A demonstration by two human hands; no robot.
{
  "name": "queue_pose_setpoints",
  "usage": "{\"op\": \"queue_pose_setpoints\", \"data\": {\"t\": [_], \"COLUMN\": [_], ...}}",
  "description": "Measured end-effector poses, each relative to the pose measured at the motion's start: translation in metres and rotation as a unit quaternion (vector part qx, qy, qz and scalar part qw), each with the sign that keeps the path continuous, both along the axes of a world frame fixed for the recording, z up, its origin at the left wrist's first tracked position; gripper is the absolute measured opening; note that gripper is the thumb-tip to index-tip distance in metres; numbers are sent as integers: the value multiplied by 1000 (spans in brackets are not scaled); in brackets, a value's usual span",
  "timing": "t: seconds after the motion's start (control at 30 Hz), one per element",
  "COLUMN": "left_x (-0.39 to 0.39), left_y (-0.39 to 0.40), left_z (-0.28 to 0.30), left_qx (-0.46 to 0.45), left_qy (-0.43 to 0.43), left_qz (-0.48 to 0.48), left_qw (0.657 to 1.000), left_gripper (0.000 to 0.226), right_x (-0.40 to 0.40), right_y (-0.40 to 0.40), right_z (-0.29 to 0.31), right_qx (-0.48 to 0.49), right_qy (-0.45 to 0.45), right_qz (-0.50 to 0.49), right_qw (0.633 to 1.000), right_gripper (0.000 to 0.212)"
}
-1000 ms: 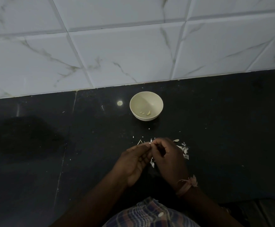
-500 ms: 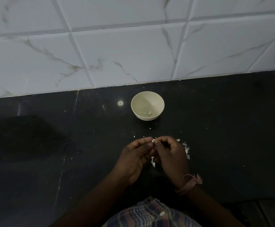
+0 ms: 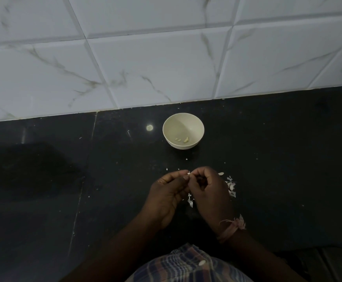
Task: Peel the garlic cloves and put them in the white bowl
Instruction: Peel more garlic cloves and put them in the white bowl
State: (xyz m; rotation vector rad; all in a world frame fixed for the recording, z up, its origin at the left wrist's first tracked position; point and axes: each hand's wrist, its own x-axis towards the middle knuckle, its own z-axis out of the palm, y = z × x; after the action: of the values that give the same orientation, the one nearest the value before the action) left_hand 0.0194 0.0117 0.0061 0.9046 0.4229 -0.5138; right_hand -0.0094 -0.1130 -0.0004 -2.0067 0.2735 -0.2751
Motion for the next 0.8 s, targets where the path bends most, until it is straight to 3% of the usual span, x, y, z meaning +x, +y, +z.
{"op": "queue_pose_setpoints", "data": {"t": [0.17,0.47,0.63,0.8], "left_x": [2,2,0,1], "left_y": [0,-3,-6,-8], "left_z": [0,3,8,5], "left_qx": [1,-2,-19,4], "left_qy": [35,30,-19,-32], "left_qz": [9,18,-18,-7], "left_qw": [999,999,999,999], "left_gripper": [18,16,29,27], "right_x": [-3,0,2,3], "right_y": [3,-6,-3,0], "right_z": [-2,3,7,9], "right_qx": [40,-57,95,130], "right_qy": [-2,-64,22,41], "right_qz": [10,81,2,-18], "right_qw": [999,993,995,991], "right_gripper": [13,13,10,7]}}
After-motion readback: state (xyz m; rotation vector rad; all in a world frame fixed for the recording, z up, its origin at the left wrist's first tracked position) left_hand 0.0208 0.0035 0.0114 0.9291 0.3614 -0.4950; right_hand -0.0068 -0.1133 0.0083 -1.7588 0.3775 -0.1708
